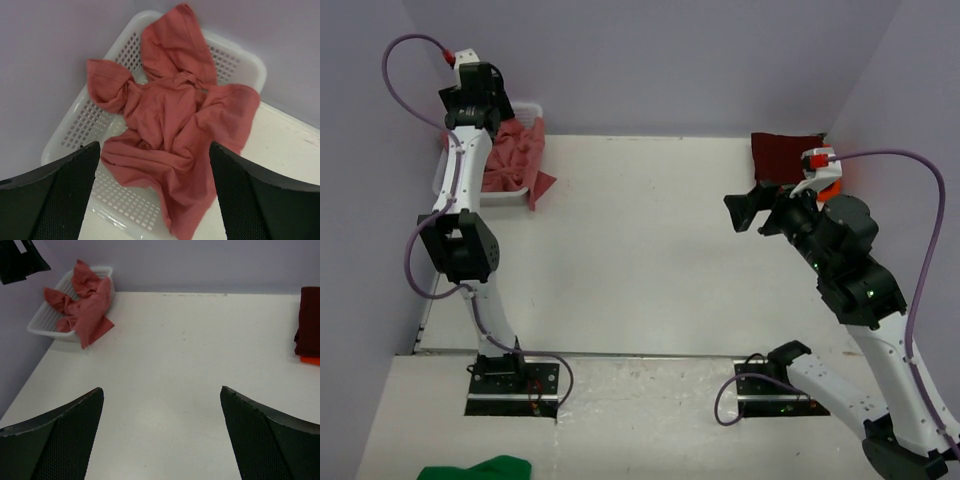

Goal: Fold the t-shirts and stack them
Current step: Grab crumpled tshirt from bin with the left arm

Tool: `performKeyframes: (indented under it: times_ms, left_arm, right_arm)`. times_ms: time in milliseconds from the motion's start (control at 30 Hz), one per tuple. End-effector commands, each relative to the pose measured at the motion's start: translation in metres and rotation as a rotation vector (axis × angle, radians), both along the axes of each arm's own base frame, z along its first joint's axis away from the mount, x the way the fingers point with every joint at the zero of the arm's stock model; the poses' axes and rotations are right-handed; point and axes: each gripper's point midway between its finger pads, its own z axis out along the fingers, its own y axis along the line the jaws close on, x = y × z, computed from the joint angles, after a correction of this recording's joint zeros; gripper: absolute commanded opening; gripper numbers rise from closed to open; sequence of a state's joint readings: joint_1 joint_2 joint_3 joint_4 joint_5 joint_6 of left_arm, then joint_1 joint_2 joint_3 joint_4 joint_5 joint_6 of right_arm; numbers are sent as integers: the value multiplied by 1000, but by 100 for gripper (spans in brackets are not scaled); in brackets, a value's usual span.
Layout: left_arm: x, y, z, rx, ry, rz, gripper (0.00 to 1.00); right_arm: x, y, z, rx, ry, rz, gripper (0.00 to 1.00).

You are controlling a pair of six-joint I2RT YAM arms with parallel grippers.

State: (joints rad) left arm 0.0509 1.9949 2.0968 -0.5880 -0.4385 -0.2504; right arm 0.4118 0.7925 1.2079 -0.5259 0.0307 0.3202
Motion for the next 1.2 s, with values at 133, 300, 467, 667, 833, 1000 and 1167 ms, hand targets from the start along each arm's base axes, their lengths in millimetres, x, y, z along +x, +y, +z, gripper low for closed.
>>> performKeyframes:
  times_ms: [133, 300, 467, 667, 833, 1000, 1167]
  left_arm:
    - [25, 37, -54, -55, 117, 3, 89]
    - [24, 34, -99, -79, 194, -9, 87]
    - [9, 16, -129, -158, 239, -32, 84]
    - [-11, -12, -154, -172, 311, -58, 84]
    - [-14, -11, -162, -163, 324, -56, 84]
    - [-9, -7, -169, -167, 342, -44, 74]
    - [-17, -7, -172, -189, 356, -23, 66]
  right_arm:
    - [11, 2, -32, -61, 104, -47, 99]
    - [16, 2, -50, -90, 120, -63, 99]
    - [25, 7, -62, -116, 153, -60, 99]
    - [24, 6, -60, -115, 147, -61, 99]
    - [18, 1, -57, -108, 131, -70, 99]
    - [17, -1, -58, -114, 134, -79, 99]
    - [19, -1, -58, -118, 132, -83, 99]
